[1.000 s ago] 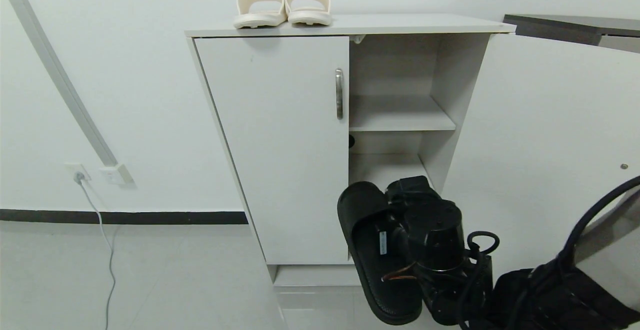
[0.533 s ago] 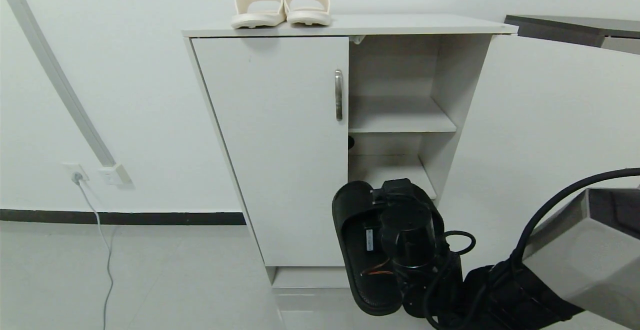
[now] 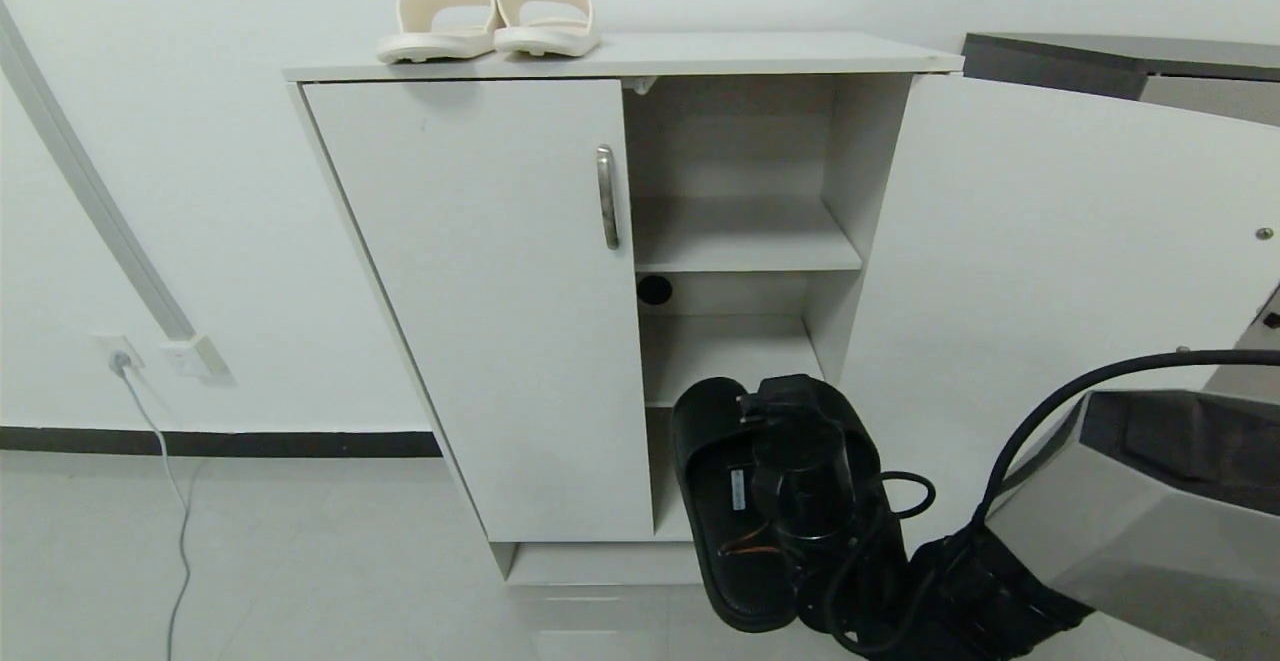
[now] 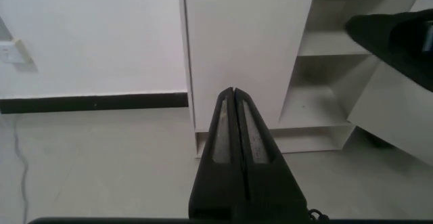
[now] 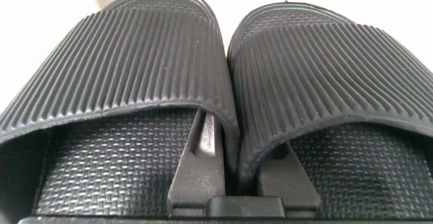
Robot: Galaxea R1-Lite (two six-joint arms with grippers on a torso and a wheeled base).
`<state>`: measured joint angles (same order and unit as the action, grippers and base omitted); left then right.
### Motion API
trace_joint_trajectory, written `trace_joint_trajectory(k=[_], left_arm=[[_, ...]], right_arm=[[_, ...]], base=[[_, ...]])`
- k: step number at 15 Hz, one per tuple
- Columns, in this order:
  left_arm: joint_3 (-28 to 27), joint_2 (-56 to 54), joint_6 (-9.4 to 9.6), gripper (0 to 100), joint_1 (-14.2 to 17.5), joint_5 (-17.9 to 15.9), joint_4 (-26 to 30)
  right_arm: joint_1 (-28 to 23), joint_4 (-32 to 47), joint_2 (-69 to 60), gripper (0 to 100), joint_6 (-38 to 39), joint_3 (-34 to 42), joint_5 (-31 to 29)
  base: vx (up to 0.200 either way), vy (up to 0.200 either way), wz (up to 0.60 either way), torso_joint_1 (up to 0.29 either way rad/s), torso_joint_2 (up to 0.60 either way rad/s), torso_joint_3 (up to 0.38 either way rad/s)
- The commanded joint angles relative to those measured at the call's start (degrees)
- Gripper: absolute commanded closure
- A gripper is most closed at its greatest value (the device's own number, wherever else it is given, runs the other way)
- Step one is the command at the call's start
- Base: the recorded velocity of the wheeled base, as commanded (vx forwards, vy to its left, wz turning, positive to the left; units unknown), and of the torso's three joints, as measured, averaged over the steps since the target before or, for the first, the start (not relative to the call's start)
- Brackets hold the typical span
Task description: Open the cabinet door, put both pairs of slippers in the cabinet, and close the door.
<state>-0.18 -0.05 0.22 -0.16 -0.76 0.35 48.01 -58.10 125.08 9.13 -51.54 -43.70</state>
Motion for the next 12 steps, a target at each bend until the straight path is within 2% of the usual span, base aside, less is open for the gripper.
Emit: trace_joint_trajectory(k=[1, 4, 12], left_arm=[[0.01, 0.14, 0.04, 100, -0.02, 0.05, 0.00], [0.09, 0.14, 0.13, 100, -0.02, 0.05, 0.00], [0.09, 0.14, 0.13, 100, -0.02, 0.05, 0.00]], right_arm=[[-0.72, -0.96, 3.51, 100, -0.08, -2.86, 1.69], [-0.72, -1.23, 5.79, 100, -0.43, -6.29, 5.03], [-1.86, -1.40, 7.38, 100, -0.34, -6.73, 5.21]], base=[[0.000, 0.000, 0.00, 0.000, 0.00, 0.000], [0.000, 0.000, 0.00, 0.000, 0.00, 0.000], [0.000, 0.000, 0.00, 0.000, 0.00, 0.000]])
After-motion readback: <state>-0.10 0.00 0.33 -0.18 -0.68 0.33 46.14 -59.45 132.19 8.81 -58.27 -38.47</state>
